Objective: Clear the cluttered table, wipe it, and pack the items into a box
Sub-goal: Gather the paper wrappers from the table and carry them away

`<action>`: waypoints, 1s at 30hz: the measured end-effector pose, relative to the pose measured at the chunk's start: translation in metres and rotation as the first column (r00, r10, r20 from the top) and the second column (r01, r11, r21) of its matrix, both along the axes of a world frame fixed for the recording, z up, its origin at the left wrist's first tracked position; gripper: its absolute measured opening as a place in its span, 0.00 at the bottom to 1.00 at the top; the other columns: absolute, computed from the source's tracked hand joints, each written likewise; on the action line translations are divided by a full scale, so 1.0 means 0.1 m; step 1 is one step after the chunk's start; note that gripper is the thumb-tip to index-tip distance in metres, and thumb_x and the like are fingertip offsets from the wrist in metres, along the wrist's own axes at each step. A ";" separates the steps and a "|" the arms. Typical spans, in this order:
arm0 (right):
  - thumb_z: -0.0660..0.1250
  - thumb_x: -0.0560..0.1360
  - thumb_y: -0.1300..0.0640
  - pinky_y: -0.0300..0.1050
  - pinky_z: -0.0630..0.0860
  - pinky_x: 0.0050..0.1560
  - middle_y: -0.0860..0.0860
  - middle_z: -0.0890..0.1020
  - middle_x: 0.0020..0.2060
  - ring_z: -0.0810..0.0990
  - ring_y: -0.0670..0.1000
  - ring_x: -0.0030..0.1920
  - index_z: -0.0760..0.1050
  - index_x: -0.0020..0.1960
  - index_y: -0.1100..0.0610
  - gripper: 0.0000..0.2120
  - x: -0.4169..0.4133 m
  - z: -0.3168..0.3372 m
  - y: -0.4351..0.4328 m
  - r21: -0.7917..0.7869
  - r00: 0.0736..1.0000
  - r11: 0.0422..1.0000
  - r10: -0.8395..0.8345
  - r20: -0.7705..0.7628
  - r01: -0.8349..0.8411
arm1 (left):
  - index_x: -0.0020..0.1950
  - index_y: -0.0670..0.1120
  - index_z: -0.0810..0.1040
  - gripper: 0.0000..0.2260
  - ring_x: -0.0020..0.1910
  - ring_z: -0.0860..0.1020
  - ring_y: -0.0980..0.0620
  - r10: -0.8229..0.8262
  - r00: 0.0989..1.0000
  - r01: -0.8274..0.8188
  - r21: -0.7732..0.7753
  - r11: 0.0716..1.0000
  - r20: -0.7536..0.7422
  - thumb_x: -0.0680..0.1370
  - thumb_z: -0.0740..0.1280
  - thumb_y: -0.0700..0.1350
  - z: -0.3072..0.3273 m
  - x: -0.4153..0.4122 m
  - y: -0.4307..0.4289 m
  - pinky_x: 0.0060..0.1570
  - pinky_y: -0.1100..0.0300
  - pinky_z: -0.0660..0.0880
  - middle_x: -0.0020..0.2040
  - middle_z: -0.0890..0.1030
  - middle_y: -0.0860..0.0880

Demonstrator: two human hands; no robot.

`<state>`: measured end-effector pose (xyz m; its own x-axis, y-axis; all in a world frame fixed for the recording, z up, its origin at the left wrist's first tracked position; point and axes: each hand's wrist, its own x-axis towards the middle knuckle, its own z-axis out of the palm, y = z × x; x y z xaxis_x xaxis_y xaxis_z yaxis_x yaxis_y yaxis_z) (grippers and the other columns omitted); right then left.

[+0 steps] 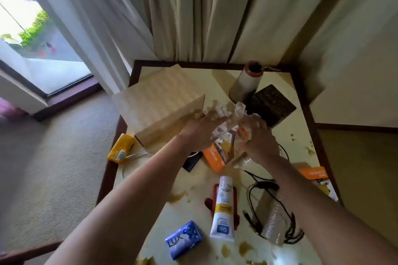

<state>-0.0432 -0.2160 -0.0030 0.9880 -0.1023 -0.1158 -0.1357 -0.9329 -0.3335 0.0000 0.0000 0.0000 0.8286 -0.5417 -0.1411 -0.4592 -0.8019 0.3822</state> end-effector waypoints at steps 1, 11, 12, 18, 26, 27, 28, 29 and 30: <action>0.66 0.78 0.45 0.59 0.76 0.63 0.55 0.61 0.78 0.68 0.62 0.73 0.59 0.80 0.51 0.34 0.04 -0.07 -0.05 -0.030 0.998 0.999 0.044 -0.032 -0.045 | 0.82 0.60 0.59 0.31 0.76 0.68 0.42 -0.036 0.999 0.035 0.057 0.998 0.015 0.82 0.67 0.48 0.00 0.03 -0.02 0.67 0.46 0.75 0.83 0.60 0.50; 0.67 0.78 0.55 0.46 0.77 0.44 0.56 0.83 0.54 0.82 0.58 0.50 0.77 0.64 0.54 0.14 0.29 -0.19 -0.28 -0.145 0.951 0.940 0.310 -0.009 -0.308 | 0.65 0.46 0.82 0.17 0.65 0.77 0.42 0.157 0.977 -0.144 -0.098 0.985 0.146 0.76 0.68 0.38 -0.09 0.09 -0.03 0.65 0.50 0.72 0.65 0.82 0.47; 0.70 0.76 0.58 0.45 0.77 0.38 0.57 0.85 0.48 0.83 0.58 0.42 0.80 0.59 0.55 0.12 0.28 -0.14 -0.27 -0.157 0.937 0.928 0.347 0.027 -0.339 | 0.63 0.44 0.83 0.16 0.63 0.78 0.42 0.246 0.961 -0.215 -0.212 0.953 0.129 0.76 0.69 0.36 -0.08 0.07 -0.02 0.63 0.51 0.73 0.63 0.83 0.45; 0.66 0.74 0.62 0.56 0.80 0.44 0.56 0.80 0.51 0.77 0.59 0.53 0.80 0.57 0.56 0.12 0.33 0.16 -0.22 0.118 0.961 0.989 0.059 0.270 -0.094 | 0.59 0.43 0.85 0.20 0.51 0.81 0.56 0.651 0.757 -0.530 -0.643 0.553 -0.064 0.72 0.68 0.26 0.16 -0.15 0.07 0.49 0.72 0.74 0.55 0.85 0.54; 0.62 0.78 0.58 0.45 0.76 0.50 0.55 0.78 0.61 0.80 0.56 0.56 0.81 0.62 0.55 0.15 0.79 0.17 0.04 0.198 0.996 0.976 0.089 0.031 -0.094 | 0.52 0.44 0.73 0.13 0.45 0.74 0.45 0.721 0.688 -0.701 -0.337 0.629 -0.087 0.84 0.55 0.51 0.11 -0.38 0.24 0.43 0.52 0.69 0.50 0.73 0.47; 0.63 0.78 0.56 0.43 0.74 0.47 0.54 0.79 0.61 0.81 0.55 0.55 0.80 0.60 0.55 0.13 0.82 0.14 0.07 0.180 0.995 0.980 0.091 -0.039 -0.083 | 0.59 0.44 0.73 0.16 0.47 0.76 0.45 0.697 0.714 -0.691 -0.226 0.687 -0.065 0.85 0.54 0.55 0.08 -0.40 0.24 0.43 0.51 0.72 0.54 0.74 0.46; 0.65 0.77 0.54 0.43 0.73 0.43 0.52 0.80 0.59 0.81 0.54 0.52 0.79 0.57 0.54 0.10 0.85 0.13 0.11 0.177 0.991 0.982 0.090 -0.095 -0.072 | 0.65 0.45 0.71 0.20 0.48 0.78 0.44 0.678 0.733 -0.679 -0.123 0.724 -0.051 0.85 0.53 0.58 0.05 -0.40 0.23 0.43 0.51 0.74 0.58 0.75 0.44; 0.67 0.76 0.53 0.42 0.72 0.39 0.51 0.81 0.55 0.81 0.52 0.49 0.79 0.55 0.53 0.10 0.88 0.11 0.14 0.179 0.987 0.982 0.082 -0.135 -0.057 | 0.70 0.46 0.69 0.23 0.49 0.80 0.43 0.660 0.751 -0.661 -0.038 0.750 -0.033 0.85 0.52 0.60 -0.01 -0.39 0.23 0.43 0.51 0.76 0.61 0.76 0.43; 0.67 0.74 0.53 0.42 0.71 0.36 0.50 0.81 0.52 0.80 0.50 0.45 0.79 0.53 0.52 0.09 0.91 0.11 0.17 0.177 0.983 0.984 0.068 -0.168 -0.038 | 0.71 0.45 0.69 0.23 0.49 0.81 0.43 0.642 0.766 -0.642 0.033 0.766 -0.011 0.85 0.53 0.60 -0.07 -0.37 0.22 0.41 0.52 0.76 0.63 0.77 0.43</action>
